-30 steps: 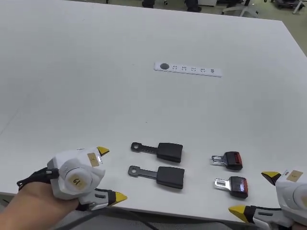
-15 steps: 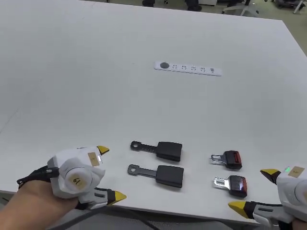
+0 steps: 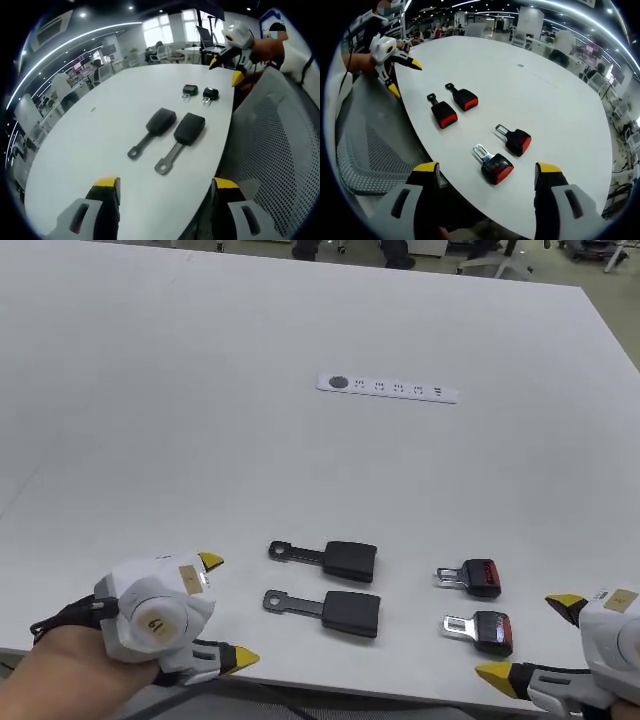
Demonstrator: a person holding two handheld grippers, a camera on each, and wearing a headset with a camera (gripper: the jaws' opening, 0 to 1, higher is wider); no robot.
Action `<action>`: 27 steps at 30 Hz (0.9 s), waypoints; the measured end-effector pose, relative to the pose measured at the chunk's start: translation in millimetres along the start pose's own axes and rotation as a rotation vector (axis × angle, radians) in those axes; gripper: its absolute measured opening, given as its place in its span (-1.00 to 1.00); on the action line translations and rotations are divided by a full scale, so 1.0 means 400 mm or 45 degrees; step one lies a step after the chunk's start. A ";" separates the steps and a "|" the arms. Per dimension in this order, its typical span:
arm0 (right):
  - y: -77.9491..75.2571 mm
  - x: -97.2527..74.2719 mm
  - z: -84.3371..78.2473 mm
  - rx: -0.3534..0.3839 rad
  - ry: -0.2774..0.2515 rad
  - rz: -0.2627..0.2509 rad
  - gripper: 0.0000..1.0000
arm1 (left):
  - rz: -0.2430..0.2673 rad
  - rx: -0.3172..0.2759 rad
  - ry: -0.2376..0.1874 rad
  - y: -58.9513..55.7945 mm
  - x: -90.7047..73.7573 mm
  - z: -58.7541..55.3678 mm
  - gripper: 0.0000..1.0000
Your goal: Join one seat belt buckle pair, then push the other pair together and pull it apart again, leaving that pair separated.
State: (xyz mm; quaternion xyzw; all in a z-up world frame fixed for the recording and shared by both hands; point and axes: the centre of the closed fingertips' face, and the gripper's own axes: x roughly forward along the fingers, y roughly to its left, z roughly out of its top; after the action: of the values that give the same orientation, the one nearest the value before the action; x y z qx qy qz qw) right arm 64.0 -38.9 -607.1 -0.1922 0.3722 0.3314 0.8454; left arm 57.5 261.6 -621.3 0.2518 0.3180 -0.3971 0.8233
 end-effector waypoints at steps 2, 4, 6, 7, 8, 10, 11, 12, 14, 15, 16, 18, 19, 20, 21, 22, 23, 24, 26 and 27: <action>0.001 0.000 0.000 0.002 0.001 0.002 0.55 | -0.003 0.002 0.002 0.000 0.001 -0.002 0.51; 0.000 0.002 -0.004 -0.004 0.003 0.006 0.52 | -0.005 -0.002 0.001 0.000 0.001 -0.002 0.51; -0.002 0.001 -0.005 -0.025 0.006 0.004 0.50 | -0.005 -0.008 -0.001 0.001 -0.001 0.000 0.50; -0.003 0.001 -0.005 -0.028 0.007 0.003 0.49 | -0.005 -0.009 -0.002 0.001 -0.002 0.000 0.50; -0.004 0.001 -0.006 -0.038 0.008 0.006 0.47 | -0.007 -0.011 -0.003 -0.001 -0.003 0.003 0.50; -0.010 0.002 -0.012 -0.058 0.013 0.004 0.45 | -0.011 -0.010 0.005 0.000 -0.003 -0.001 0.49; -0.010 0.002 -0.011 -0.067 0.015 0.004 0.43 | -0.010 -0.006 0.008 0.001 -0.003 -0.002 0.49; -0.012 0.002 -0.012 -0.079 0.016 0.003 0.41 | -0.010 -0.002 0.013 0.004 -0.002 -0.006 0.48; -0.017 0.003 -0.015 -0.074 0.012 0.001 0.40 | -0.010 -0.007 0.023 0.007 -0.002 -0.013 0.47; -0.016 0.003 -0.014 -0.068 0.011 0.002 0.40 | -0.010 -0.006 0.032 0.008 -0.002 -0.018 0.47; -0.018 0.002 -0.016 -0.067 0.012 0.001 0.40 | -0.010 -0.002 0.037 0.008 -0.002 -0.019 0.47; -0.019 0.001 -0.021 -0.073 0.019 0.001 0.38 | -0.012 0.003 0.043 0.007 -0.004 -0.019 0.46; -0.021 0.002 -0.027 -0.071 0.022 0.003 0.38 | -0.016 -0.002 0.047 0.006 -0.003 -0.020 0.46; -0.021 0.002 -0.029 -0.069 0.022 0.003 0.37 | -0.018 -0.005 0.049 0.007 -0.003 -0.022 0.46; -0.019 0.000 -0.028 -0.069 0.025 0.004 0.36 | -0.021 -0.006 0.052 0.006 -0.002 -0.024 0.46; -0.018 0.001 -0.032 -0.072 0.030 0.007 0.35 | -0.026 -0.005 0.058 0.005 -0.002 -0.024 0.46; -0.019 0.002 -0.036 -0.074 0.033 0.011 0.34 | -0.029 -0.001 0.063 0.004 -0.001 -0.026 0.46; -0.020 0.005 -0.040 -0.077 0.036 0.014 0.33 | -0.033 0.005 0.074 0.004 0.000 -0.030 0.45; -0.025 0.010 -0.046 -0.083 0.040 0.016 0.33 | -0.034 0.020 0.094 0.005 0.003 -0.037 0.44; -0.027 0.012 -0.050 -0.086 0.041 0.016 0.33 | -0.035 0.023 0.099 0.005 0.004 -0.039 0.44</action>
State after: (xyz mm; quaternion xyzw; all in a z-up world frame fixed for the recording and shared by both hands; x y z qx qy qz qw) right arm 64.1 -55.8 -622.9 -0.2236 0.3757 0.3459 0.8302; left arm 54.9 272.3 -632.3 0.2701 0.3497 -0.4013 0.8023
